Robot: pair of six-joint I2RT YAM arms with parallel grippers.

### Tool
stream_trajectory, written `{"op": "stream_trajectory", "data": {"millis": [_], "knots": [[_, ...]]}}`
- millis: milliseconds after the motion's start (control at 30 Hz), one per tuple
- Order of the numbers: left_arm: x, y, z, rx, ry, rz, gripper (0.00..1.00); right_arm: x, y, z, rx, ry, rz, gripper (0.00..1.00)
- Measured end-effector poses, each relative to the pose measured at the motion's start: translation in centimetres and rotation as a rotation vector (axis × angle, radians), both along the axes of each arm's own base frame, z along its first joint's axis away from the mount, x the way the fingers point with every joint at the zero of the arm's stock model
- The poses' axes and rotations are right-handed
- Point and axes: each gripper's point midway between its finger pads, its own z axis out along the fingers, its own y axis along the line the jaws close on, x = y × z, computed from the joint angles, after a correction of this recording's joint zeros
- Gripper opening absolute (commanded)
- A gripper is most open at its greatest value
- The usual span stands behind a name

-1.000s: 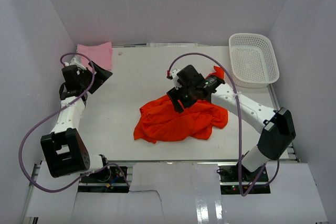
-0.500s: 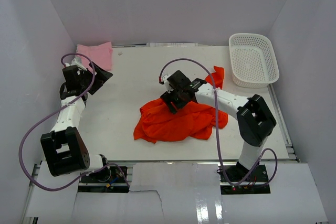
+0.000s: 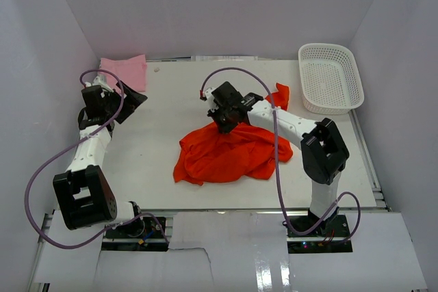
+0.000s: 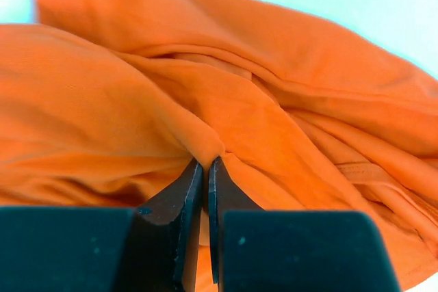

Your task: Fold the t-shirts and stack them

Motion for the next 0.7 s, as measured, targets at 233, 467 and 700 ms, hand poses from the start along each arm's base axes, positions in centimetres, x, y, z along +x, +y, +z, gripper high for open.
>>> {"op": "stream_trajectory", "data": {"millis": [233, 467, 700], "knots": [[0.2, -0.2, -0.6, -0.002, 0.021, -0.009, 0.93, -2.8, 1.8, 8.8, 0.222, 0.067, 0.048, 0.08], [1.5, -2.2, -1.5, 0.005, 0.049, -0.086, 0.91, -9.3, -3.8, 17.5, 0.352, 0.036, 0.011, 0.09], [3.8, -13.4, -3.4, 0.013, 0.117, -0.448, 0.91, -12.6, -10.3, 15.4, 0.274, 0.121, -0.175, 0.08]]}}
